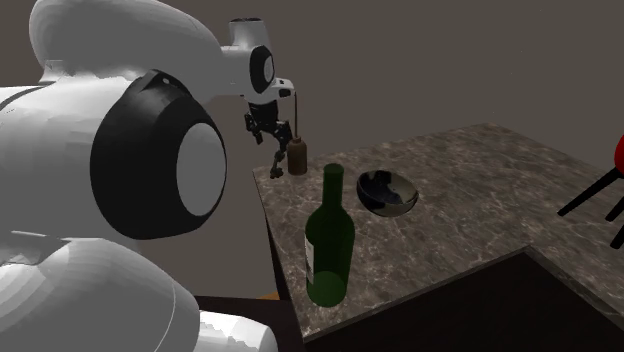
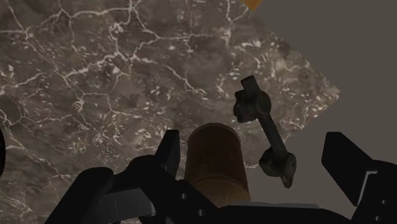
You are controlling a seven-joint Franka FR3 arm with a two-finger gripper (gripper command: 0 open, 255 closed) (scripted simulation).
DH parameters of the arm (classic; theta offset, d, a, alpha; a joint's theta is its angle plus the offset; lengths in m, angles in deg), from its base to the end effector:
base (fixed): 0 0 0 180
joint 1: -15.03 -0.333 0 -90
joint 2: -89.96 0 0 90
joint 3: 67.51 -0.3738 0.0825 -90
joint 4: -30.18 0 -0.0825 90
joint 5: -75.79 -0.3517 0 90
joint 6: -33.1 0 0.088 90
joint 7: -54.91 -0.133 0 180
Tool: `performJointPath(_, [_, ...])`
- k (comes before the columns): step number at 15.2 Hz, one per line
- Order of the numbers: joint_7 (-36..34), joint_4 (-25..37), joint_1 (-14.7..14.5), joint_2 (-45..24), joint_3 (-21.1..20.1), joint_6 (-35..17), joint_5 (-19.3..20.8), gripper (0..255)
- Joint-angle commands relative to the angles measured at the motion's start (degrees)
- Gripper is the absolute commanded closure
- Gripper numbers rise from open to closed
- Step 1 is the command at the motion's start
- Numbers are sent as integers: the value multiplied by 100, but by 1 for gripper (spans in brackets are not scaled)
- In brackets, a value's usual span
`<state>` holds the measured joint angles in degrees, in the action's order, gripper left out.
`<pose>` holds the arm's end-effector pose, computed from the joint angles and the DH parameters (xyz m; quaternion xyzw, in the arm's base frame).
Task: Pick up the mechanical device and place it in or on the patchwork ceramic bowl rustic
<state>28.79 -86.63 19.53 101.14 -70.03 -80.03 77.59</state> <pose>0.4737 -0.0174 0.5800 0.9691 -0.2373 0.0678 0.0050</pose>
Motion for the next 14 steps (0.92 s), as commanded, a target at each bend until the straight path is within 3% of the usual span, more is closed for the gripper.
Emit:
performJointPath(1, [-27, -49, 11, -83, 5, -146, 9, 0])
performJointPath(6, [-34, -289, 15, -187, 9, -490, 19, 0])
performJointPath(14, [-34, -289, 15, -186, 9, -489, 19, 0])
